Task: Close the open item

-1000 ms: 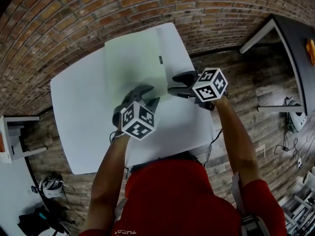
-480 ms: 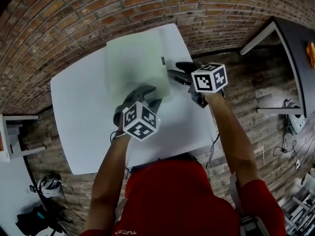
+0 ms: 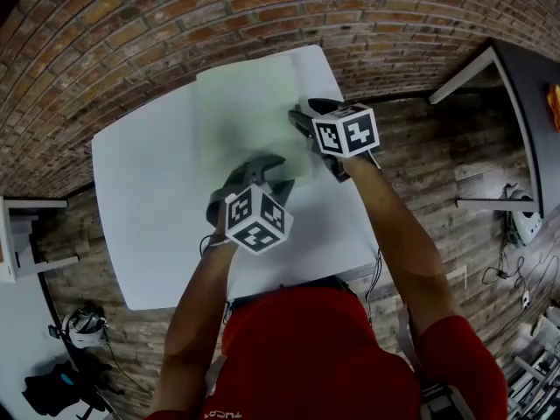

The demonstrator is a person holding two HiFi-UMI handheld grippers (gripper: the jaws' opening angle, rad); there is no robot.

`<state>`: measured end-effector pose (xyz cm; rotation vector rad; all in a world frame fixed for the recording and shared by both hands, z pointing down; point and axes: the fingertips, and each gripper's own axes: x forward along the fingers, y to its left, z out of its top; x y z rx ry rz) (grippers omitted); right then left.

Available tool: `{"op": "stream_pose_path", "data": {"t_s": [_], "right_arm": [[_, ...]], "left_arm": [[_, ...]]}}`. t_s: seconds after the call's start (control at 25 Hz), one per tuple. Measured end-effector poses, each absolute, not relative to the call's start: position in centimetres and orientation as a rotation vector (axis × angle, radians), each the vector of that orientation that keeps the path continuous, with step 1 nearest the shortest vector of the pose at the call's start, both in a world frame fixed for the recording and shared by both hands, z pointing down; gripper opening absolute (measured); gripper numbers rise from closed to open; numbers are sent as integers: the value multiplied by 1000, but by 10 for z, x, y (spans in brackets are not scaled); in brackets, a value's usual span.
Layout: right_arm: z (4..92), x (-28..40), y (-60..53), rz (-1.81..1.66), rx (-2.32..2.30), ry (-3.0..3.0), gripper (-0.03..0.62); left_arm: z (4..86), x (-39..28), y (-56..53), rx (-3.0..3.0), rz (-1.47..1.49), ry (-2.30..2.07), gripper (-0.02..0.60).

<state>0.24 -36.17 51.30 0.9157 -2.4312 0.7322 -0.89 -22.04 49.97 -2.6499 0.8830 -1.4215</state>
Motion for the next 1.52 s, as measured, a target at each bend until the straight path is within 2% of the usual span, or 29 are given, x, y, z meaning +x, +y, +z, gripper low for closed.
{"op": "stream_pose_path", "data": {"t_s": [0.84, 0.96, 1.28, 1.52], "right_arm": [[518, 0, -364, 656, 884, -2420, 225], [519, 1, -364, 655, 884, -2418, 225], [519, 0, -363, 632, 887, -2419, 225], [520, -1, -361, 597, 901, -2422, 225]], "left_arm": [[499, -4, -211, -2588, -1425, 770, 164], [498, -1, -205, -2592, -1425, 731, 198], [481, 2, -204, -2649, -1312, 806, 200], [460, -10, -217, -2710, -1141, 1016, 192]]}}
